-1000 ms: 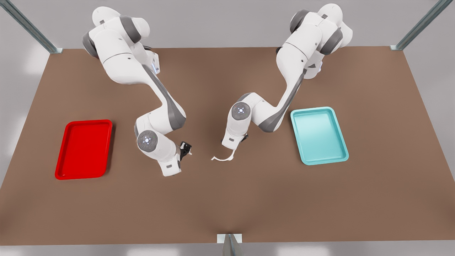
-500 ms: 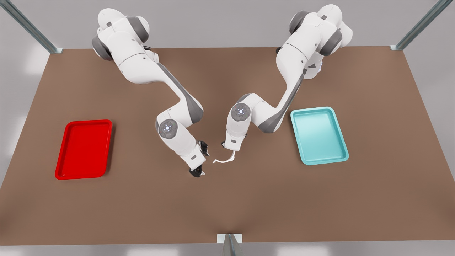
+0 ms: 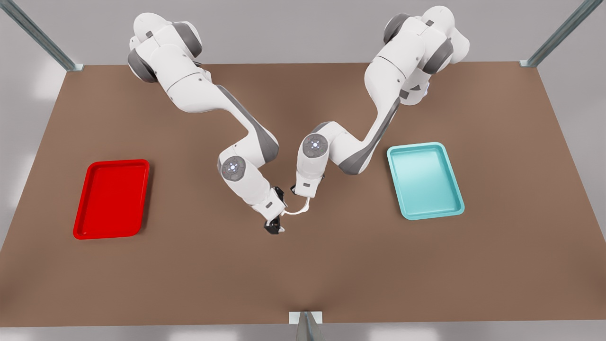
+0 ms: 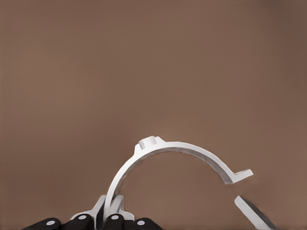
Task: Take the drainage pipe clamp from the left arm, pass it to the right arm, and place it in the plate on the right side
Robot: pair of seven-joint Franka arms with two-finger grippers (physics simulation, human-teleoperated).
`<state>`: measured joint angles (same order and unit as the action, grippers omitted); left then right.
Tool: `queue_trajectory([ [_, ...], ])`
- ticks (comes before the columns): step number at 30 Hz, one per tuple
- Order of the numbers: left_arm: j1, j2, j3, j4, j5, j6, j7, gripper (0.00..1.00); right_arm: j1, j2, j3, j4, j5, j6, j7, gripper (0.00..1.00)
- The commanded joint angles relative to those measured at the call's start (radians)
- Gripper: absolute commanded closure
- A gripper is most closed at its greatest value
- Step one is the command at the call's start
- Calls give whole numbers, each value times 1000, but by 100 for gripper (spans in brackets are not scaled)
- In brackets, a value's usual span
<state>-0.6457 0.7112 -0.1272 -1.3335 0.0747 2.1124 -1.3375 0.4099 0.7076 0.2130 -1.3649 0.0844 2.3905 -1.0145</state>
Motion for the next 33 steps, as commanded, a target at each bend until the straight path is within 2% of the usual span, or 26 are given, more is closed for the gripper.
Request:
queue_trajectory([
  [1, -2, -1, 0, 1, -1, 1, -37, 79, 7, 0, 0, -3, 3, 7, -69, 1],
  [33, -22, 1, 1, 7, -1, 0, -60, 79, 49, 59, -1, -23, 0, 2, -32, 1],
])
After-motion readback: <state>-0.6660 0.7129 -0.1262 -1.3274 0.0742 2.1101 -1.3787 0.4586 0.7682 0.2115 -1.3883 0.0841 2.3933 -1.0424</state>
